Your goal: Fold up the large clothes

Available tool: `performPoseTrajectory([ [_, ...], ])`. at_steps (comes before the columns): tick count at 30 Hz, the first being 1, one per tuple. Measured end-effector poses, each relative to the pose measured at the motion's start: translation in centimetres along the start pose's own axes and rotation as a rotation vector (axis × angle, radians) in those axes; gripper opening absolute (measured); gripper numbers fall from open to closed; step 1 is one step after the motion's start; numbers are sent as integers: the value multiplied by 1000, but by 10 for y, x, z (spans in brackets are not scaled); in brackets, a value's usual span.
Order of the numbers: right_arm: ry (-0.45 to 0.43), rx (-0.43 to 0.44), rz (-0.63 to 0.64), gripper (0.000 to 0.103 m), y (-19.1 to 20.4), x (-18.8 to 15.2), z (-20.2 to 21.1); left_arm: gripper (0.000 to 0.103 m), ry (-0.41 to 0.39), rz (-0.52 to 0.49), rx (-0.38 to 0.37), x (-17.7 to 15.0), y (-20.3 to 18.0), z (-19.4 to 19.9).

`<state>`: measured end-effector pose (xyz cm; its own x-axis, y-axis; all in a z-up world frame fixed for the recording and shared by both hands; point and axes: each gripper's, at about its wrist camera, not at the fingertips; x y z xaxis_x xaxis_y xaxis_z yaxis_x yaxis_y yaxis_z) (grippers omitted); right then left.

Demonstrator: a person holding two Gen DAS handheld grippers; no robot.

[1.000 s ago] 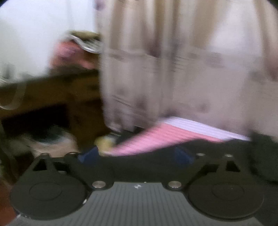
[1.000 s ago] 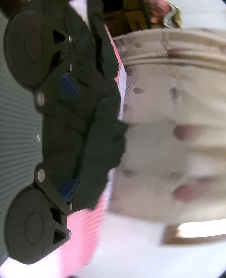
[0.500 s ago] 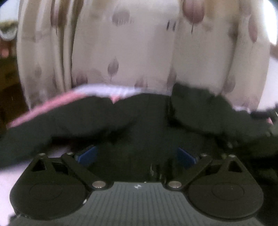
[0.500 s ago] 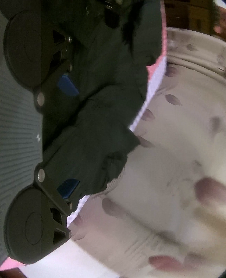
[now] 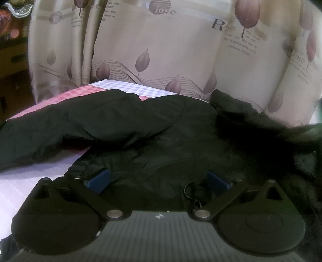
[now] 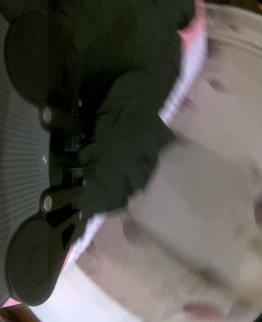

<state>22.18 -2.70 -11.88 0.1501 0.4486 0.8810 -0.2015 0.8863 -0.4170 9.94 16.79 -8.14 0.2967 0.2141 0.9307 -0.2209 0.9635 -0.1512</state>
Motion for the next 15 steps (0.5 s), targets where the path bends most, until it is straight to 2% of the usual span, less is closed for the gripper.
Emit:
performPoseTrajectory([
  [4, -73, -130, -103, 12, -85, 5, 47, 102, 2, -1, 4, -1, -1, -1],
  [8, -96, -324, -206, 12, -203, -14, 110, 103, 7, -10, 4, -1, 1, -2],
  [11, -41, -456, -280, 12, -280, -51, 151, 103, 11, -19, 2, -1, 3, -2],
  [15, 120, -551, -407, 12, -349, -129, 179, 103, 11, -21, 5, -2, 2, -3],
])
Point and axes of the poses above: each gripper's, at about its wrist camera, not at the fingertips, and z roughly against the way its jaws point, y to its left, x to its top, and after that the axes turned 13 degrees about -y, right-handed
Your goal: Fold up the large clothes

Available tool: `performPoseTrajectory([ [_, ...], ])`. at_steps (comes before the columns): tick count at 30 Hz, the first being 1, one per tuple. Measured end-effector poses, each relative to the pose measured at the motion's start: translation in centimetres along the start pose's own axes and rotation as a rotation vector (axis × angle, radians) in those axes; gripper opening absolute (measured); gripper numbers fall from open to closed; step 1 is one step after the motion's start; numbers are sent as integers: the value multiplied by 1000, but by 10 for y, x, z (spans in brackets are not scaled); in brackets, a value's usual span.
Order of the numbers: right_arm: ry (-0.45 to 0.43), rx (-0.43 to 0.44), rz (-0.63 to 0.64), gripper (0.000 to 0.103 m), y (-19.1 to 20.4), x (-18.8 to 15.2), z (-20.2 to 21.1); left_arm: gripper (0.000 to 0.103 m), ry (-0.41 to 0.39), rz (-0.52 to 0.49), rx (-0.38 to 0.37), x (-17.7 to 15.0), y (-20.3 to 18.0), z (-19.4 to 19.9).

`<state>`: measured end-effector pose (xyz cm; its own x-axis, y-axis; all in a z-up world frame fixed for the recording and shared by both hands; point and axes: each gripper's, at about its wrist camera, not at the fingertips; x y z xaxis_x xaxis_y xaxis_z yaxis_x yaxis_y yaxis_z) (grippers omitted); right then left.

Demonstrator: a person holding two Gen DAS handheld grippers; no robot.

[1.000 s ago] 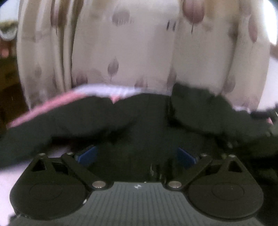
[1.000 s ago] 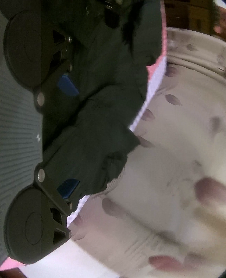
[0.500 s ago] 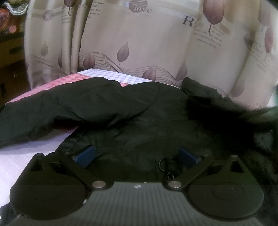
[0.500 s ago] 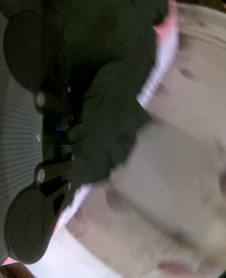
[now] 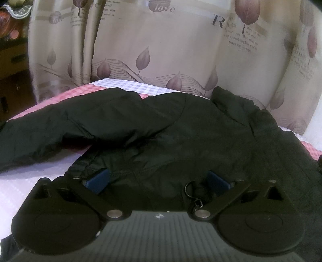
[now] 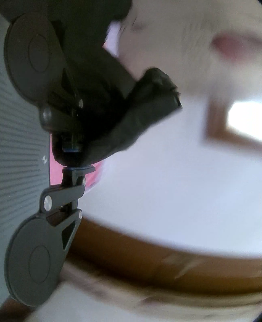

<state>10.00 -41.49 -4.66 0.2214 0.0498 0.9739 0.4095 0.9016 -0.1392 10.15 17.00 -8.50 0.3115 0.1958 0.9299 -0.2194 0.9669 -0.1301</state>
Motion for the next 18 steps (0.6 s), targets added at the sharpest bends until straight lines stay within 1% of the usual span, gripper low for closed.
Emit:
performPoseTrajectory([
  [1, 53, -35, -41, 12, -23, -17, -9, 103, 1, -2, 2, 0, 0, 0],
  [3, 141, -62, -151, 13, -61, -47, -20, 103, 2, -7, 5, 0, -1, -1],
  [4, 185, -65, -217, 15, -78, -67, -24, 103, 4, -11, 6, 0, -1, -1],
  [5, 216, -74, -256, 19, -87, -81, -26, 103, 7, -14, 5, 0, -1, -2],
  [6, 234, -84, -296, 25, -94, -92, -24, 103, 11, -16, -1, 0, -1, -3],
  [7, 236, -77, -350, 27, -102, -103, -17, 103, 17, -19, -17, 0, -1, -4],
  [8, 225, -66, -386, 29, -106, -108, -10, 102, 18, -24, -36, 0, -1, -4],
  [10, 215, -46, -451, 39, -109, -112, 13, 99, 16, -44, -77, 5, -1, 4],
  [11, 202, -9, -479, 41, -107, -108, 22, 98, 8, -61, -96, 9, 0, 13],
  [12, 185, 49, -489, 48, -103, -106, 39, 99, -8, -74, -105, 13, 3, 24],
  [13, 176, 125, -477, 64, -95, -101, 56, 102, -31, -88, -103, 16, 8, 39],
  [14, 182, 212, -456, 73, -88, -97, 79, 103, -55, -110, -93, 19, 13, 54],
  [15, 188, 283, -454, 86, -80, -96, 99, 103, -72, -134, -79, 21, 21, 69],
  [16, 194, 375, -465, 91, -71, -97, 121, 103, -77, -151, -69, 22, 30, 82],
  [17, 207, 441, -466, 91, -62, -97, 137, 103, -70, -159, -66, 23, 42, 95],
  [18, 229, 484, -463, 91, -54, -99, 149, 103, -59, -157, -57, 22, 55, 107],
])
Point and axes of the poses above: each gripper's, at about its wrist camera, not at the fingertips, and z roughly against the way its jaws point, y to its left, x to its top, and after that the axes turned 13 degrees about -y, right-handed
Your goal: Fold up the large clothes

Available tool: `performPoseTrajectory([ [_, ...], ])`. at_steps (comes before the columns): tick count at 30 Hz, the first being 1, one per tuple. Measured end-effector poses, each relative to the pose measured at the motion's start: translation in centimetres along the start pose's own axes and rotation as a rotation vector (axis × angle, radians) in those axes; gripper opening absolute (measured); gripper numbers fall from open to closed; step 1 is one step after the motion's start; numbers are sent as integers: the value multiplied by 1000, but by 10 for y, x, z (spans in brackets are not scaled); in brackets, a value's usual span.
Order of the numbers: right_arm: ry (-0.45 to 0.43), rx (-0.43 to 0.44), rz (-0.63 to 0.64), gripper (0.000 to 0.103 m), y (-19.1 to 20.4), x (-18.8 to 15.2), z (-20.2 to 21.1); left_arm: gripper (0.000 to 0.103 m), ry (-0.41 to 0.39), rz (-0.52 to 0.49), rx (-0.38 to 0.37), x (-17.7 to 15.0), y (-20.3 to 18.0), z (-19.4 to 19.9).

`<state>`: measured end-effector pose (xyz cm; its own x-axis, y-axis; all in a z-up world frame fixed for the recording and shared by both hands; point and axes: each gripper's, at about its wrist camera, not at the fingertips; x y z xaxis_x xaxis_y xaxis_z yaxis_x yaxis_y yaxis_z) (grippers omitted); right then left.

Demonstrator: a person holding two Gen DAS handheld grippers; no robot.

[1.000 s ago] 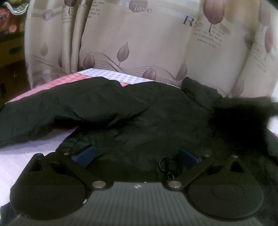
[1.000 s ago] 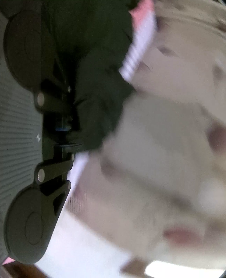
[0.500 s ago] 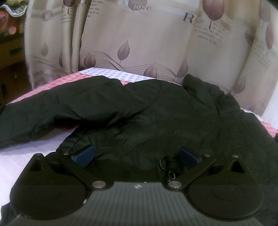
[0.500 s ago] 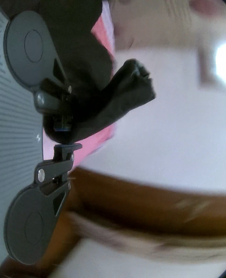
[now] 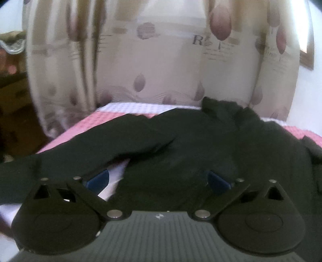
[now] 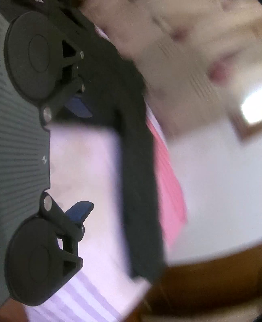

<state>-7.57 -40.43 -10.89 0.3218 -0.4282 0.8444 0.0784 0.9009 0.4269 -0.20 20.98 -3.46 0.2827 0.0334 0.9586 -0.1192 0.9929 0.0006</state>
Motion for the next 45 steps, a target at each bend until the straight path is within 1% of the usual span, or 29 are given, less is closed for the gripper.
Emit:
performPoseTrajectory([
  [2, 66, 36, -12, 91, 14, -21, 8, 103, 32, 2, 48, -9, 25, 24],
  [5, 120, 111, -17, 88, 36, -49, 16, 103, 99, 13, 103, -27, 59, 54],
  [6, 135, 116, 17, 64, 46, -57, 13, 103, 118, 36, 110, -35, 70, 63],
  [7, 154, 116, 50, 31, 52, -62, 5, 102, 141, 63, 103, -41, 80, 70],
  [8, 170, 118, 50, 27, 56, -69, 3, 100, 168, 87, 90, -47, 87, 76],
  [11, 143, 115, 31, 22, 49, -77, 20, 100, 223, 130, 32, -64, 93, 88],
  [13, 141, 114, 3, 21, 46, -76, 25, 100, 251, 124, -23, -75, 91, 88],
  [14, 137, 114, -9, 21, 42, -78, 30, 95, 262, 115, -57, -81, 89, 86],
  [15, 137, 113, -18, 21, 41, -80, 31, 88, 269, 112, -94, -84, 88, 81],
  [16, 138, 112, -35, 21, 38, -79, 33, 68, 272, 120, -133, -85, 87, 78],
  [17, 139, 111, -58, 20, 38, -82, 33, 43, 276, 141, -178, -86, 87, 76],
  [18, 140, 112, -75, 20, 37, -83, 34, 34, 279, 170, -219, -83, 88, 74],
  [20, 147, 116, -107, 20, 35, -82, 36, 28, 254, 186, -193, -76, 90, 76],
  [23, 165, 136, -160, 19, 35, -89, 38, 26, 175, 199, -125, -61, 100, 84],
  [25, 179, 147, -175, 19, 37, -95, 43, 26, 167, 206, -107, -55, 107, 84],
  [27, 190, 153, -181, 19, 39, -101, 48, 25, 175, 157, -61, -56, 106, 83],
  [28, 195, 157, -190, 19, 39, -104, 49, 25, 183, 137, -60, -58, 105, 83],
  [30, 194, 160, -181, 19, 40, -105, 51, 25, 167, 116, -54, -56, 103, 90],
  [31, 195, 167, -193, 21, 38, -103, 51, 37, 145, 99, -39, -52, 102, 94],
  [32, 198, 175, -218, 22, 36, -101, 51, 59, 116, 77, -22, -47, 99, 98],
  [33, 197, 179, -244, 24, 33, -99, 52, 70, 79, 65, -14, -41, 95, 104],
  [34, 190, 174, -263, 29, 29, -95, 53, 89, 42, 62, -13, -35, 90, 110],
  [35, 170, 170, -278, 33, 26, -90, 57, 98, 3, 59, -17, -28, 84, 116],
  [36, 144, 169, -284, 42, 23, -83, 60, 98, -33, 49, -27, -20, 76, 119],
  [37, 110, 163, -287, 56, 21, -76, 64, 99, -56, 37, -42, -12, 65, 121],
  [38, 68, 149, -288, 65, 17, -66, 68, 102, -71, 23, -65, -5, 54, 119],
  [39, 33, 134, -292, 78, 12, -57, 70, 103, -82, 13, -88, 1, 44, 115],
  [42, -34, 96, -331, 80, -8, -32, 64, 103, -117, 10, -170, 15, 10, 98],
  [45, -83, 46, -432, 80, -45, -13, 44, 103, -143, 22, -199, 20, -23, 64],
])
Point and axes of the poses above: each gripper's, at about its wrist camera, not at the fingertips, and z roughly against the way its jaws point, y to its left, x to its top, and after that the axes turned 13 degrees about -y, right-handed
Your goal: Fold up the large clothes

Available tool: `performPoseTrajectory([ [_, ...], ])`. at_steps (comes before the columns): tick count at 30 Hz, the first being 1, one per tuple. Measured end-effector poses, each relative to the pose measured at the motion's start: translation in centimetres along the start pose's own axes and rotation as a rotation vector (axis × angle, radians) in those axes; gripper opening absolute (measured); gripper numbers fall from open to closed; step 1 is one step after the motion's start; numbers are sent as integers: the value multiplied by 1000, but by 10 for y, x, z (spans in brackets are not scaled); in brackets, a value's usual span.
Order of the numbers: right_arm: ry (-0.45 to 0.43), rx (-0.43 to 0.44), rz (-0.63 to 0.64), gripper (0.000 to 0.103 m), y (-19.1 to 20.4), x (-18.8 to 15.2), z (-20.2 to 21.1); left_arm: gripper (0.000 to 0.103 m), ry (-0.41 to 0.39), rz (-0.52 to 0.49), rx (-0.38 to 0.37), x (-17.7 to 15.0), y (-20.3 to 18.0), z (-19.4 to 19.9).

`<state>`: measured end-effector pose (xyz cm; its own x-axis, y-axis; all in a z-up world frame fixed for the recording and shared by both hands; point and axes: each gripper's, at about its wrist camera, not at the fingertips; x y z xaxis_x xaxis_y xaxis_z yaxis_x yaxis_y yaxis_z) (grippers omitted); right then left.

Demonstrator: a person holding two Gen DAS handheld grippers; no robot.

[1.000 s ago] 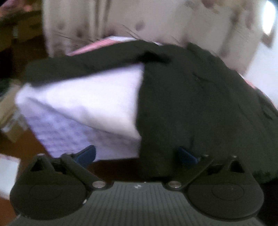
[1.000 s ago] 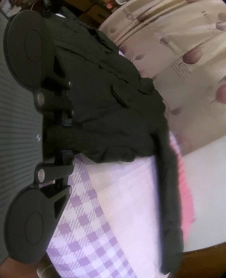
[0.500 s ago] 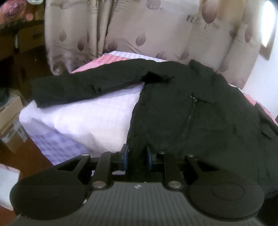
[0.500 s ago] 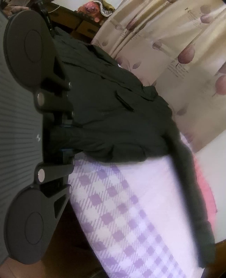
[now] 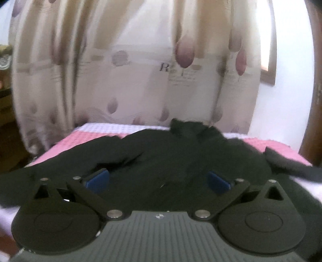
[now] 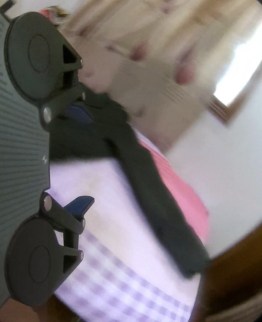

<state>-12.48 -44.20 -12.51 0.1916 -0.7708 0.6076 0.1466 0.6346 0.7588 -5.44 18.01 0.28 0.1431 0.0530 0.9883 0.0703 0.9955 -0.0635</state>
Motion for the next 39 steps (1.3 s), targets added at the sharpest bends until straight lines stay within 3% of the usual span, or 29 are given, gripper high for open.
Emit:
performPoseTrajectory([
  [3, -69, -82, -137, 80, -42, 30, -22, 103, -45, 16, -4, -7, -21, -44],
  [8, -145, -178, -314, 80, -98, 60, -46, 103, 19, 43, -31, -21, -48, -119],
  [12, -179, -228, -291, 80, -113, 76, -66, 103, 17, -9, -24, -35, -63, -159],
  [16, -225, -243, -269, 79, -118, 84, -86, 103, 30, 45, -3, -56, -60, -184],
  [19, -255, -257, -244, 80, -113, 81, -98, 103, 105, 85, -12, -67, -53, -196],
  [21, -268, -288, -202, 78, -107, 80, -106, 103, 102, 116, -14, -68, -47, -197],
  [23, -253, -320, -148, 58, -105, 83, -118, 103, 101, 140, -16, -70, -43, -198],
  [24, -226, -340, -134, 24, -109, 86, -127, 103, 105, 153, -15, -71, -41, -199],
  [25, -218, -361, -153, 10, -116, 87, -132, 103, 108, 165, -12, -70, -40, -199],
  [28, -228, -372, -267, 10, -118, 103, -137, 103, 107, 236, 0, -72, -30, -199],
  [31, -278, -292, -260, 9, -80, 125, -140, 103, 76, 353, 25, -75, -12, -193],
  [35, -310, -100, -196, 9, 8, 142, -158, 103, 28, 509, 81, -80, 11, -185],
  [39, -249, 113, -127, 9, 107, 124, -192, 103, 9, 527, 99, -79, 14, -179],
])
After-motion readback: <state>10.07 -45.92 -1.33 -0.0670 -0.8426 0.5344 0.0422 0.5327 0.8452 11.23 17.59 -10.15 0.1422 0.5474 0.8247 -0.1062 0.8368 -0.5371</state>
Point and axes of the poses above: each gripper's, at about its wrist camera, not at the fingertips, and z roughly against the way its jaws point, y to its left, x to its top, and after that the axes turned 13 degrees about -y, right-handed
